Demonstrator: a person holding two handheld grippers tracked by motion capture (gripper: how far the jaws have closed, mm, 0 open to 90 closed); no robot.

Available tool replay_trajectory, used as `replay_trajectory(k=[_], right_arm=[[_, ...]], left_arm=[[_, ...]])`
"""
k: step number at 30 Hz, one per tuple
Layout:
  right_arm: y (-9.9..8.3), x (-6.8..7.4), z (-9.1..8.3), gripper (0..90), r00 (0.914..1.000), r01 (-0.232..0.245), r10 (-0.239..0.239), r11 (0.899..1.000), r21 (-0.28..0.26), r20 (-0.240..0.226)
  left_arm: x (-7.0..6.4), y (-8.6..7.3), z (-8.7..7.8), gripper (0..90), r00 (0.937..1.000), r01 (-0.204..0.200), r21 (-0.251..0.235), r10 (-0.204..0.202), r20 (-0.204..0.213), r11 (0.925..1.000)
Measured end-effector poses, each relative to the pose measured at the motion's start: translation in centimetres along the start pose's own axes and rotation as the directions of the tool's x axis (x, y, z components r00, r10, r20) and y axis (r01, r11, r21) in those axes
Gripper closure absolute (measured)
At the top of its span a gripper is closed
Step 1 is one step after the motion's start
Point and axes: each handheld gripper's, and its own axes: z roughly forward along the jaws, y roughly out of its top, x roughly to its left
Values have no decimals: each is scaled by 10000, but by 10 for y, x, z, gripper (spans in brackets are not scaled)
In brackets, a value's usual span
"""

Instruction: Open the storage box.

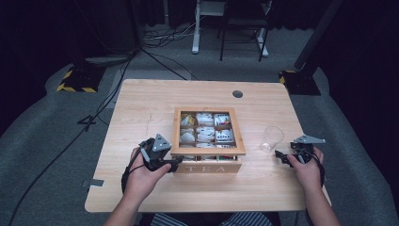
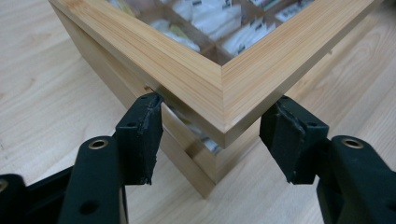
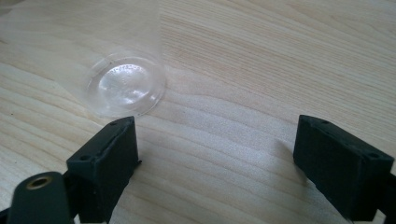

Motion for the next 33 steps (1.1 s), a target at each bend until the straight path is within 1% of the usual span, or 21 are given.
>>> replay_trajectory(k=[1,2,3,4,5,6,10,12,14,16,17,21,24,25,30,32,33], right_arm=[[0,0,0,148,10000,11,-11,10000,-16,-11],[0,0,0,151,10000,3,-3,10000,-24,-11],[0,0,0,151,10000,3,-3,10000,-24,-11],[0,0,-1,153,10000,-9,9,10000,-6,-4],[-1,1,-1,158,10000,-13,13,10000,-15,3],[-1,1,-1,158,10000,-13,13,10000,-15,3],[-2,2,-2,167,10000,-18,18,10000,-31,23],[-3,2,-3,171,10000,-42,42,10000,-64,42],[-3,2,-3,172,10000,-40,40,10000,-69,35],[-4,2,-4,174,10000,-7,7,10000,-65,24],[-4,3,-5,175,10000,-39,39,10000,-66,31],[-5,3,-5,177,10000,-41,41,10000,-88,43],[-5,3,-5,177,10000,-27,27,10000,-84,45],[-5,3,-5,178,10000,-36,37,10000,-89,61],[-5,4,-6,178,9999,-72,73,10000,-67,85],[-5,4,-6,179,9999,-78,78,9999,-69,96],[-5,4,-6,179,9999,-74,75,9999,-89,118]], left_arm=[[0,1,-1,406,10000,84,-44,-84,42,10000],[1,2,-1,406,10000,11,-107,-11,-9,9999],[1,2,-1,406,10000,86,-169,-86,-15,9998],[2,3,-1,405,10000,-37,-143,36,-70,9999],[2,5,-2,390,9997,-132,-373,124,-219,9992],[2,5,-2,385,9997,-132,-373,124,-219,9992],[0,11,-7,386,9973,-455,-790,407,-608,9958],[0,14,-8,383,9964,-531,-981,463,-711,9938],[1,14,-8,379,9965,-533,-1055,461,-702,9930],[1,16,-9,375,9968,-449,-1164,367,-710,9922],[2,17,-10,374,9965,-494,-1274,403,-726,9906],[3,20,-11,373,9958,-569,-1381,463,-786,9888],[4,23,-12,369,9960,-556,-1481,444,-777,9874],[5,26,-12,369,9956,-578,-1590,453,-816,9856],[6,30,-11,370,9953,-593,-1739,448,-859,9830],[7,32,-10,371,9947,-648,-1793,492,-903,9817],[7,34,-11,372,9935,-743,-1829,568,-991,9803]])
